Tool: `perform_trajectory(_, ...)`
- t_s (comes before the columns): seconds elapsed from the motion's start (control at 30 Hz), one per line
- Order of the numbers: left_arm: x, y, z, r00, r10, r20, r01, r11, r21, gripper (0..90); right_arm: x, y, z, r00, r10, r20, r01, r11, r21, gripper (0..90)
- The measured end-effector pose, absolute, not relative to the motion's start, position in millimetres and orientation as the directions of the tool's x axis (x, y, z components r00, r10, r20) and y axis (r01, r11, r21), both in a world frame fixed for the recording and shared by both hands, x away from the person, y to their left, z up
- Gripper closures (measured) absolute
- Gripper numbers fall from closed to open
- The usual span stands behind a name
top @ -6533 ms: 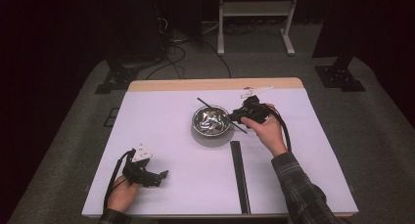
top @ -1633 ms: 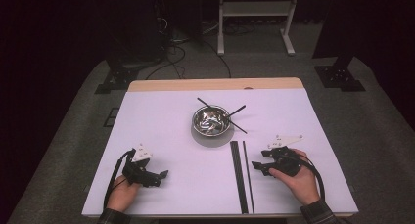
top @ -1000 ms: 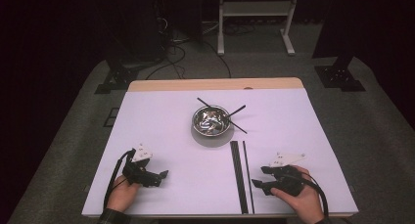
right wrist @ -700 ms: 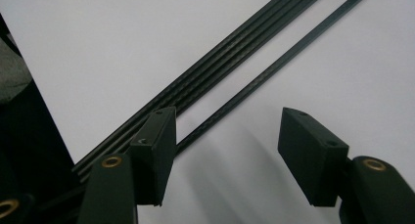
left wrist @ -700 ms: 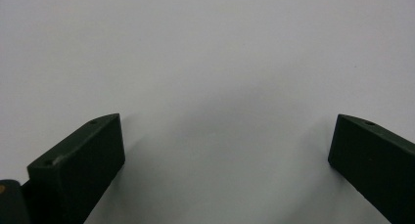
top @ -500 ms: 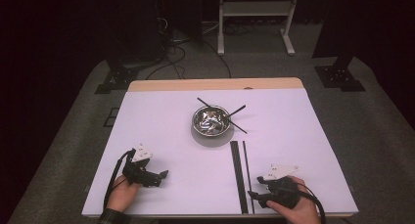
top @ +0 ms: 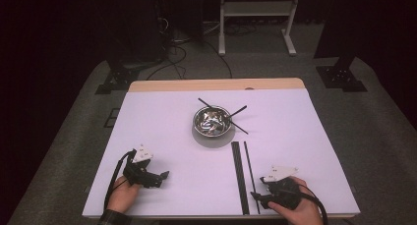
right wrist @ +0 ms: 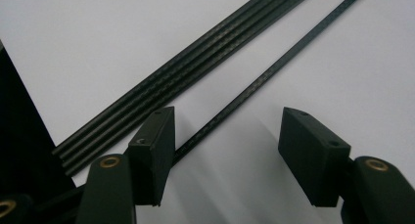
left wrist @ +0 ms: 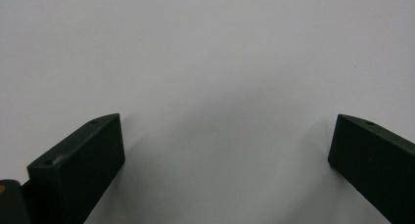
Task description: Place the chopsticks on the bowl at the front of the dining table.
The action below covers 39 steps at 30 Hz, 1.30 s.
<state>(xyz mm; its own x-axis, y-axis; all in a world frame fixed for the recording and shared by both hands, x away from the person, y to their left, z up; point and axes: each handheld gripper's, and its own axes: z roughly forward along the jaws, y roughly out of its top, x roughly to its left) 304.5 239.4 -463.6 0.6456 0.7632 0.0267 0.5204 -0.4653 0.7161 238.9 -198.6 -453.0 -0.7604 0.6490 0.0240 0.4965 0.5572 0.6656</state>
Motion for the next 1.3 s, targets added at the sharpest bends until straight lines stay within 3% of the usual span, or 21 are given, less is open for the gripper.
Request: perform_trajectory(1.3, 304.4, 239.4, -463.6, 0.646, 0.763, 0.026, 0.521, -0.465, 0.716, 0.0, 249.2, -230.7, -451.3, -0.704, 0.711, -0.003, 0.541, 0.539, 0.645, 36.0)
